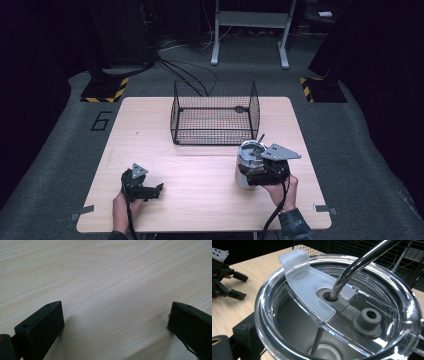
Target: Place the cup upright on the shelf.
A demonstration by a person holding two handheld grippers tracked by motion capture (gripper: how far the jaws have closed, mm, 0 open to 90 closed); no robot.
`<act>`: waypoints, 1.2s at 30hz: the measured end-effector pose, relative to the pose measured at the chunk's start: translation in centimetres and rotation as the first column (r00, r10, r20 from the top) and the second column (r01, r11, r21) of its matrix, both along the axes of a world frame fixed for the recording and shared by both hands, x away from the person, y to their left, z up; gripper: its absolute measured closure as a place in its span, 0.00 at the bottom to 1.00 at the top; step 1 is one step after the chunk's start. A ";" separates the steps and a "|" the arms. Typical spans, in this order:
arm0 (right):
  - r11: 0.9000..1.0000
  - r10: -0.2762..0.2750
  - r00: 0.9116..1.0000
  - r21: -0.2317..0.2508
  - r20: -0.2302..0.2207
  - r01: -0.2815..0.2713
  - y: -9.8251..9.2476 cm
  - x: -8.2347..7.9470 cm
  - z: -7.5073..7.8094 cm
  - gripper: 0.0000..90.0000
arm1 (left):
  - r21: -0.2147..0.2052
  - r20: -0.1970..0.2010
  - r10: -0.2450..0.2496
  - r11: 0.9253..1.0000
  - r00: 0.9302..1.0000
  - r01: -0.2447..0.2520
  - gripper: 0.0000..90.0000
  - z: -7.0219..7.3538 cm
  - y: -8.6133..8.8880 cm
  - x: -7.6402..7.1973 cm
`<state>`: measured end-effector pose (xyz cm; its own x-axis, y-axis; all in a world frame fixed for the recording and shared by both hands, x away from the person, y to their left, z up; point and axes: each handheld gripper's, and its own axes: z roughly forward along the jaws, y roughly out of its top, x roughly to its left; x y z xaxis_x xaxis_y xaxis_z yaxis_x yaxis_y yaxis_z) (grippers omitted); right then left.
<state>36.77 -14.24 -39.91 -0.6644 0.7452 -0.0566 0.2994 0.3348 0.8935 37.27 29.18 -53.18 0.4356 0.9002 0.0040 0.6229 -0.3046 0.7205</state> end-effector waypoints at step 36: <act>1.000 0.014 1.000 0.009 0.028 -0.014 2.6 5.5 3.8 0.04 | 0.000 0.000 0.000 1.000 1.000 0.000 0.00 0.0 0.0 0.0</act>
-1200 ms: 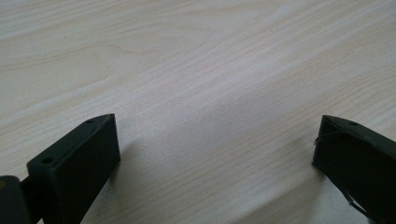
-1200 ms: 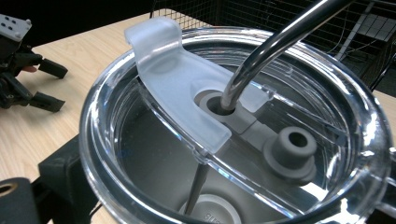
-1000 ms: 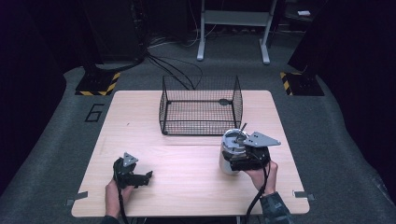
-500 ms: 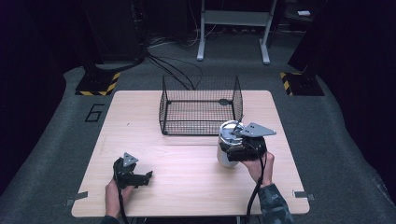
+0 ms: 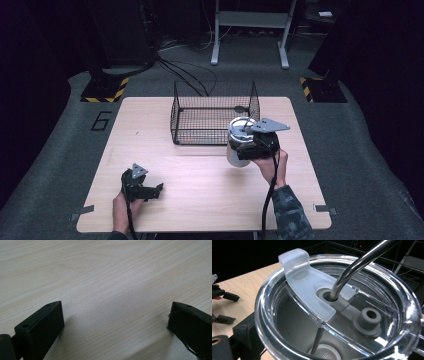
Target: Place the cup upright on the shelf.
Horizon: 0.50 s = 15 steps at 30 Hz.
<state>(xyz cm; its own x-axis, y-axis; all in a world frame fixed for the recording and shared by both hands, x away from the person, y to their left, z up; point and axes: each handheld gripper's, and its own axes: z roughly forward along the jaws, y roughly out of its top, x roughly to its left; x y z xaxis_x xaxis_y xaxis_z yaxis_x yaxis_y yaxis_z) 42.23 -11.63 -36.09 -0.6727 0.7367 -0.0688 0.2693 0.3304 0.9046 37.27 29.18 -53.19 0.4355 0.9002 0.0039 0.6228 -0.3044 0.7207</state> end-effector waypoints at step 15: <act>1.000 0.005 1.000 0.005 -0.016 -0.005 1.0 1.8 2.4 0.04 | 0.000 0.000 0.000 1.000 1.000 0.000 0.00 0.0 0.0 0.0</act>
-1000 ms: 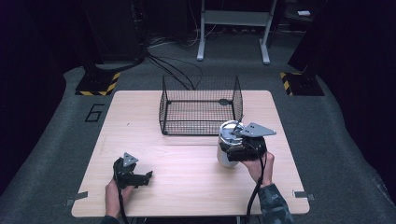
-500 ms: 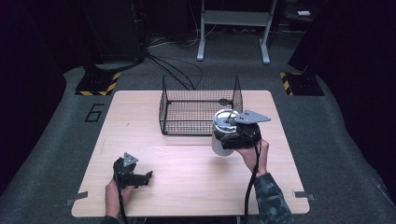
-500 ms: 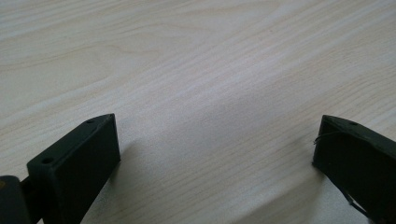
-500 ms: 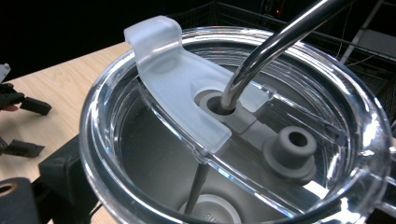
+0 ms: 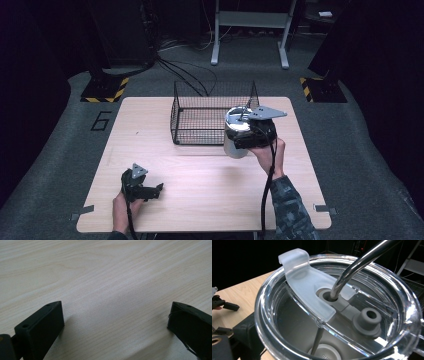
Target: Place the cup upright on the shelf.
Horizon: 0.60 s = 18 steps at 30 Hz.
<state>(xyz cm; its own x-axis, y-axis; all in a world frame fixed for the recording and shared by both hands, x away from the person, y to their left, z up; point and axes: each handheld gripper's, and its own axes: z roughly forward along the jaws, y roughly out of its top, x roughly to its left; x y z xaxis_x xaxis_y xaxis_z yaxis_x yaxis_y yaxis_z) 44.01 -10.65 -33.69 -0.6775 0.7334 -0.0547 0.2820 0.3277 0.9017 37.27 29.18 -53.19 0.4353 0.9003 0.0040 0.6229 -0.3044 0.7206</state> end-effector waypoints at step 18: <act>1.000 -0.008 1.000 -0.006 0.026 0.008 1.2 3.3 3.6 0.04 | 0.001 0.000 -0.001 1.000 1.000 0.001 0.00 0.0 0.0 0.0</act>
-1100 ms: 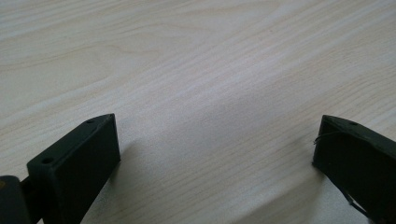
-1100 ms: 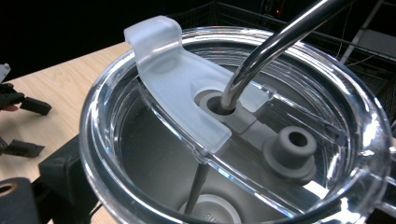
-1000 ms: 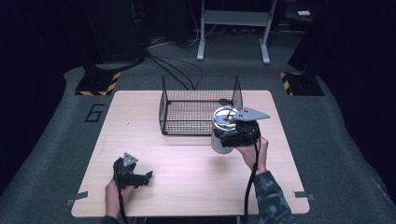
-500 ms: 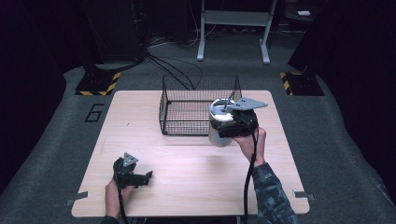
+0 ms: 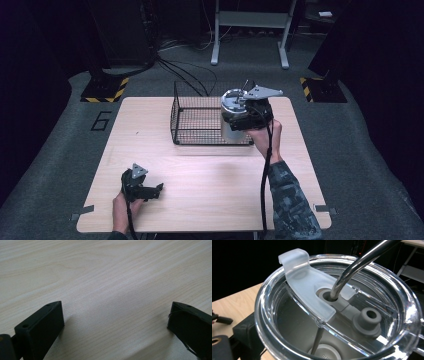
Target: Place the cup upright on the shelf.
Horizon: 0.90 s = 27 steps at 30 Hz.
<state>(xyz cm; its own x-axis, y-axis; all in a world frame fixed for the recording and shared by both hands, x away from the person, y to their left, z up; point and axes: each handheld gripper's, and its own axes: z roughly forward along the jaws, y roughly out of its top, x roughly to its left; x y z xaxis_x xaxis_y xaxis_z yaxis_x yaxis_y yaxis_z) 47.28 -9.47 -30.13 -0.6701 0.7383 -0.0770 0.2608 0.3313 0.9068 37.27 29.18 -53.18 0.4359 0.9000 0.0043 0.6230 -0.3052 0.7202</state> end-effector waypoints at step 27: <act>0.998 -0.061 0.998 -0.021 -0.028 0.061 2.1 6.3 0.9 0.04 | 0.008 -0.005 -0.005 1.000 1.000 0.005 0.00 0.0 0.0 0.0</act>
<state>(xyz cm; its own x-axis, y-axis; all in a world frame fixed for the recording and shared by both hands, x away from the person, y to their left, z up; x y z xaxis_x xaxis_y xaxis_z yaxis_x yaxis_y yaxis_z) 53.62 -7.35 -29.19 -0.6259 0.7764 -0.0736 0.3069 0.3320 0.8919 37.23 29.21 -53.15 0.4402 0.8978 0.0096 0.6250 -0.3141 0.7147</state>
